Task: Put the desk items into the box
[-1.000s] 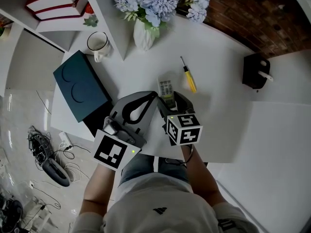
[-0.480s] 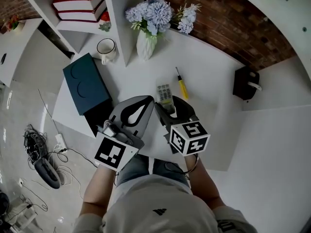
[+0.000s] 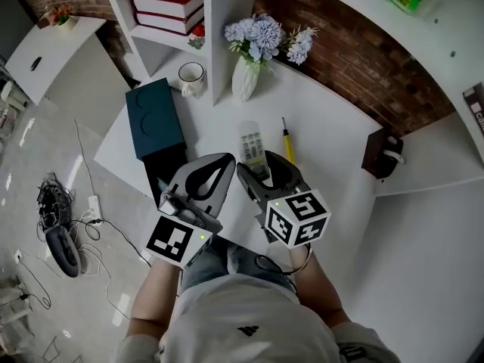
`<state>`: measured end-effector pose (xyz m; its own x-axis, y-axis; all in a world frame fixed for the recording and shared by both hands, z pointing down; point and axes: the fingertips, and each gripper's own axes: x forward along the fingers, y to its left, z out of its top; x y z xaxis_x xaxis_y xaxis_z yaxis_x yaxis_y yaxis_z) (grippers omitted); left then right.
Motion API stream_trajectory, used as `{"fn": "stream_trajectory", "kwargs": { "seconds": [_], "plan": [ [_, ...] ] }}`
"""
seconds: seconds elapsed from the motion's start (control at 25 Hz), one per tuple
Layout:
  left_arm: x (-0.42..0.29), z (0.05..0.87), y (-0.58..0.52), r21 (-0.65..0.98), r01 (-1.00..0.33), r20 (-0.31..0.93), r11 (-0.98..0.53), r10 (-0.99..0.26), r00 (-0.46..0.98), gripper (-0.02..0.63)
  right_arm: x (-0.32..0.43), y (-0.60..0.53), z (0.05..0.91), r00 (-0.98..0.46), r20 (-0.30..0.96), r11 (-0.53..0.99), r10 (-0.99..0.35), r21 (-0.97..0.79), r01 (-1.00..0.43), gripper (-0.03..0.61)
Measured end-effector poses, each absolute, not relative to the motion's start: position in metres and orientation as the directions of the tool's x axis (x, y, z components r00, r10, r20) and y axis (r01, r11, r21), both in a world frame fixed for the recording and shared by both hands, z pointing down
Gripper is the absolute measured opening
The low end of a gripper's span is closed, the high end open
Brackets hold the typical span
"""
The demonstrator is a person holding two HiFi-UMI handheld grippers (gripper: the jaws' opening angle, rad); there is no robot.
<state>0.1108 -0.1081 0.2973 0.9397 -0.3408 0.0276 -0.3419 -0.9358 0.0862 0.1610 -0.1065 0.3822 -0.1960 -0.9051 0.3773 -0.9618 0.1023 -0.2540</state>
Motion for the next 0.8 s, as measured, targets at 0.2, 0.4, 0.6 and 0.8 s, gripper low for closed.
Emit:
{"fn": "stream_trajectory", "kwargs": {
  "seconds": [0.2,0.4,0.6,0.8],
  "plan": [
    [0.087,0.291,-0.095,0.067,-0.445,0.015,-0.893,-0.445,0.895,0.012,0.140,-0.100,0.367,-0.293,0.343,0.217,-0.892,-0.245,-0.945,0.262],
    [0.062,0.289,-0.079,0.061,-0.548,0.009,-0.834,-0.548,0.836,0.012,0.115,-0.093,0.359,-0.395,0.321,0.331,-0.861,-0.237,-0.913,0.262],
    [0.036,0.288,-0.060,0.049,-0.639,0.002,-0.767,-0.640,0.768,0.012,0.088,-0.083,0.357,-0.490,0.313,0.434,-0.814,-0.233,-0.870,0.262],
    [0.007,0.291,-0.044,0.051,-0.717,0.014,-0.695,-0.718,0.696,0.012,0.059,-0.075,0.357,-0.569,0.305,0.517,-0.764,-0.239,-0.822,0.262]
  ]
}}
